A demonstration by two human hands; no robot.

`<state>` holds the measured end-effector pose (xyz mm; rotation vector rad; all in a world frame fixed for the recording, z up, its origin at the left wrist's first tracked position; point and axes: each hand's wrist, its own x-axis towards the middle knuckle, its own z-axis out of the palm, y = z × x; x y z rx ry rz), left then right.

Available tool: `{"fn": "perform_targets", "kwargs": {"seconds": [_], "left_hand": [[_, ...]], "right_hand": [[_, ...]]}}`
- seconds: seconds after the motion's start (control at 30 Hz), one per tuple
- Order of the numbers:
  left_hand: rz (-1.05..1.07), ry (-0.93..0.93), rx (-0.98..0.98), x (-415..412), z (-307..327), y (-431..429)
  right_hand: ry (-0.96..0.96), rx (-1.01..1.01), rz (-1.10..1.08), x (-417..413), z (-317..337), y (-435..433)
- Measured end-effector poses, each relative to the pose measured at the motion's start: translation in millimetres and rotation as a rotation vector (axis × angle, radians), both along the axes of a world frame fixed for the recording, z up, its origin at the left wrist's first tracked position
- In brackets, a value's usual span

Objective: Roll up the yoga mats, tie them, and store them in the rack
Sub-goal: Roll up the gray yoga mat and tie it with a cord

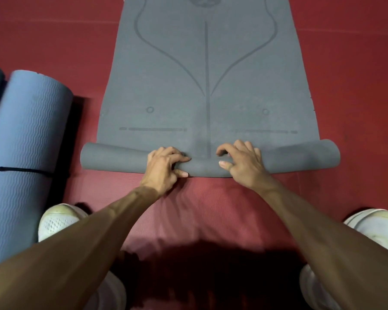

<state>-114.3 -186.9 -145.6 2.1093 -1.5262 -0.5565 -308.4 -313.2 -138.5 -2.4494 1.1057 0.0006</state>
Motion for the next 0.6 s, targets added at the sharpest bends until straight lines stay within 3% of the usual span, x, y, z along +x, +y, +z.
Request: {"fn": "perform_targets", "kwargs": {"seconds": [0.17, 0.3, 0.6], "left_hand": [[-0.028, 0.047, 0.115, 9.6, 7.8, -18.6], [-0.027, 0.108, 0.218, 18.5, 9.5, -34.6], [-0.046, 0.114, 0.274, 27.4, 5.8, -60.8]], "right_hand": [[-0.067, -0.201, 0.011, -5.0, -5.3, 13.5], [0.032, -0.357, 0.088, -12.0, -9.0, 27.6], [0.092, -0.422, 0.200, -19.8, -16.2, 22.3]]}}
